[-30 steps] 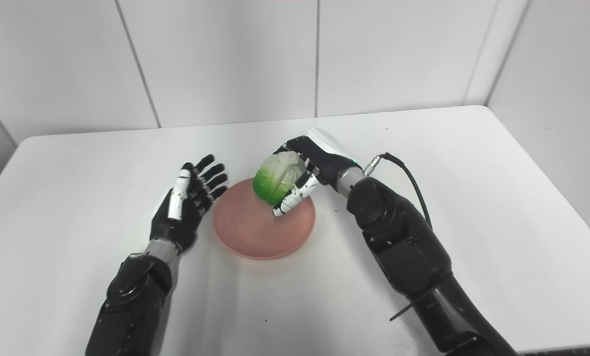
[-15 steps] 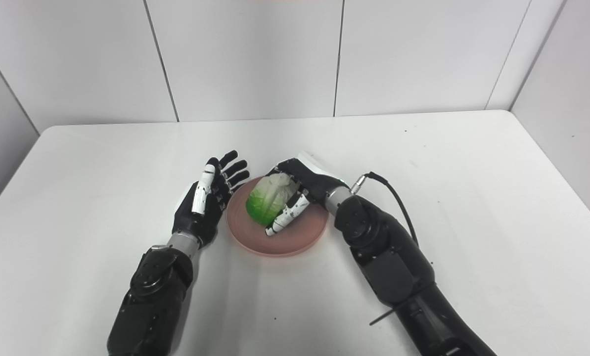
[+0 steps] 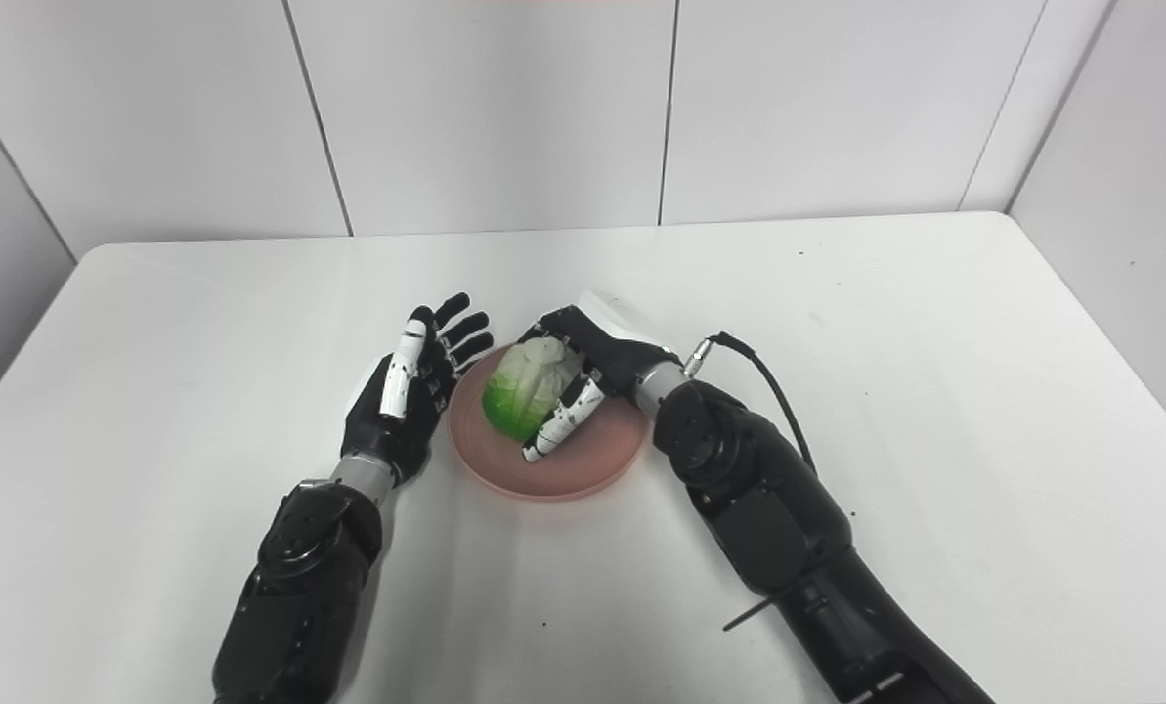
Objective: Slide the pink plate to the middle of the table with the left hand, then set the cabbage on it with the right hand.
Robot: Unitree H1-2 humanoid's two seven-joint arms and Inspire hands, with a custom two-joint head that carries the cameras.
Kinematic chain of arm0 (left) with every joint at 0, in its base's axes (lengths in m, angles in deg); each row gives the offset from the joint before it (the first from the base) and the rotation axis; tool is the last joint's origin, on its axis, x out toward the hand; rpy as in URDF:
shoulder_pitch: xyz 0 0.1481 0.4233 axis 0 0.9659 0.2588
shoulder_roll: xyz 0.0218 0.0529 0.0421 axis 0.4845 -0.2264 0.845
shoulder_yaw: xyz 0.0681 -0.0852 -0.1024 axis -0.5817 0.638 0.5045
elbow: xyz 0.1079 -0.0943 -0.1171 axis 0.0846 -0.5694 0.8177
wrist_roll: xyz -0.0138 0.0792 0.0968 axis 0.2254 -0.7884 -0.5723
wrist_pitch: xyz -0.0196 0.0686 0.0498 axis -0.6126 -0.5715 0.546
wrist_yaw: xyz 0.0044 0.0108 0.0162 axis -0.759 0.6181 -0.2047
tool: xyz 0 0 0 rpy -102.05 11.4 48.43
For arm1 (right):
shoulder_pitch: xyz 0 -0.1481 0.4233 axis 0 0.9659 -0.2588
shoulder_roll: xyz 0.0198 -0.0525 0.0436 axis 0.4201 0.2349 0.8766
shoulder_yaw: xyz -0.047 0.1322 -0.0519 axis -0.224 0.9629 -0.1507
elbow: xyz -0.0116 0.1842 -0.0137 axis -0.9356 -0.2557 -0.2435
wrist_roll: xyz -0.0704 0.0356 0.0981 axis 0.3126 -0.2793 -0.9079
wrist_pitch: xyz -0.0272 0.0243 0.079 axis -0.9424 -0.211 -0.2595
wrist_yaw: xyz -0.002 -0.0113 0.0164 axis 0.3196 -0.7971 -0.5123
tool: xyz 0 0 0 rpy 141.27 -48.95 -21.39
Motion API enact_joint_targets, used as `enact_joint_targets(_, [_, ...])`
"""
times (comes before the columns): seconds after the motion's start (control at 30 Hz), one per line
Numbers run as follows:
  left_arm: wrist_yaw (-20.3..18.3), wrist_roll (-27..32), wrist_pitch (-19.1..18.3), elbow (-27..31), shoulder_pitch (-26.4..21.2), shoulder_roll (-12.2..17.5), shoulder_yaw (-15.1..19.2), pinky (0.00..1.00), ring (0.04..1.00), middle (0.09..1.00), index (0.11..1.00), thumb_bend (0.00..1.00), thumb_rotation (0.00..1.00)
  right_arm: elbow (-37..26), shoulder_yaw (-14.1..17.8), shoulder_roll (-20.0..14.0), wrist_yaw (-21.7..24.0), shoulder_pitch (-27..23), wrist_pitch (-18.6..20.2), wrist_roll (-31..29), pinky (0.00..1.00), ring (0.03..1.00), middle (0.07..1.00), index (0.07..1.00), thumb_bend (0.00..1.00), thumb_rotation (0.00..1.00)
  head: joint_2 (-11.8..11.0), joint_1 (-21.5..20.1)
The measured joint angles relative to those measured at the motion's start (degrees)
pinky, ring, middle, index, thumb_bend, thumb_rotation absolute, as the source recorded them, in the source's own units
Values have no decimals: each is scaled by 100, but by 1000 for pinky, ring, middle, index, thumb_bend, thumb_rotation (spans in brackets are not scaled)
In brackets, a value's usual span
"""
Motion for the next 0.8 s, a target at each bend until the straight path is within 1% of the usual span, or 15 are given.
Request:
enact_joint_targets(0.03, [-1, 0, -9, 8, 3, 0, -3, 833, 863, 866, 869, 506, 1000, -33, -22, -21, 18, 1, 1, 26, 499, 516, 577, 554, 588, 71, 0, -9])
enact_joint_targets(0.07, [-3, 0, -12, 10, 3, -2, -7, 834, 866, 868, 871, 508, 1000, -69, -53, -51, 46, 3, 1, 65, 533, 574, 628, 636, 730, 87, 0, -9])
enact_joint_targets(0.1, [-5, 0, -13, 12, 3, -3, -10, 838, 871, 875, 874, 513, 1000, -133, -108, -98, 89, 3, 2, 116, 593, 655, 702, 731, 858, 132, 0, -9])
enact_joint_targets(0.17, [-5, 0, -13, 12, 4, -2, -14, 840, 874, 877, 876, 514, 1000, -221, -202, -158, 148, 4, 1, 221, 618, 687, 731, 765, 900, 152, 9, -9])
enact_joint_targets(0.2, [-4, -1, -14, 12, 4, -2, -16, 846, 878, 880, 882, 516, 1000, -238, -224, -173, 172, 8, 1, 263, 663, 764, 810, 854, 952, 218, 9, 0])
enact_joint_targets(0.23, [-4, -2, -14, 12, 4, -2, -26, 849, 879, 881, 884, 517, 1000, -264, -251, -202, 205, 18, 1, 301, 678, 791, 836, 884, 970, 240, 9, 0])
enact_joint_targets(0.27, [-4, -2, -14, 13, 4, 0, -40, 854, 882, 883, 887, 519, 1000, -323, -271, -238, 256, 29, 1, 313, 722, 851, 899, 941, 986, 281, 9, 0])
enact_joint_targets(0.3, [-5, -2, -14, 13, 4, 1, -48, 856, 884, 884, 888, 520, 1000, -367, -295, -275, 319, 31, 0, 315, 745, 883, 931, 970, 994, 302, 9, 0])
enact_joint_targets(0.33, [-6, -2, -14, 13, 4, 2, -57, 857, 881, 879, 881, 523, 1000, -390, -298, -297, 385, 32, 1, 310, 803, 943, 972, 988, 999, 333, 9, 0])
enact_joint_targets(0.4, [-6, -1, -14, 13, 5, 1, -65, 856, 878, 875, 877, 524, 1000, -451, -297, -332, 512, 32, 9, 296, 849, 988, 997, 999, 1000, 366, 9, 0])
enact_joint_targets(0.53, [-4, -2, -14, 13, 5, 4, -74, 861, 880, 874, 874, 530, 1000, -588, -258, -367, 796, 32, 95, 202, 879, 999, 1000, 1000, 1000, 398, 26, 9])
enact_joint_targets(0.6, [-7, -2, -14, 12, 4, 9, -80, 864, 881, 875, 874, 538, 1000, -643, -215, -373, 902, 33, 179, 141, 859, 1000, 1000, 1000, 1000, 401, 18, -9])
enact_joint_targets(0.63, [-7, -2, -14, 11, 4, 11, -80, 864, 880, 873, 872, 537, 1000, -684, -183, -375, 949, 42, 219, 79, 854, 1000, 1000, 1000, 1000, 413, 9, -18])
enact_joint_targets(0.67, [-7, -2, -14, 10, 3, 10, -80, 860, 877, 871, 870, 538, 1000, -742, -124, -374, 1021, 68, 271, 9, 854, 1000, 1000, 1000, 1000, 406, 9, -18])
enact_joint_targets(0.8, [-7, -2, -14, 9, 2, 13, -91, 852, 878, 873, 872, 541, 1000, -933, 65, -380, 1114, 168, 361, -209, 888, 1000, 1000, 1000, 1000, 404, -17, -35])
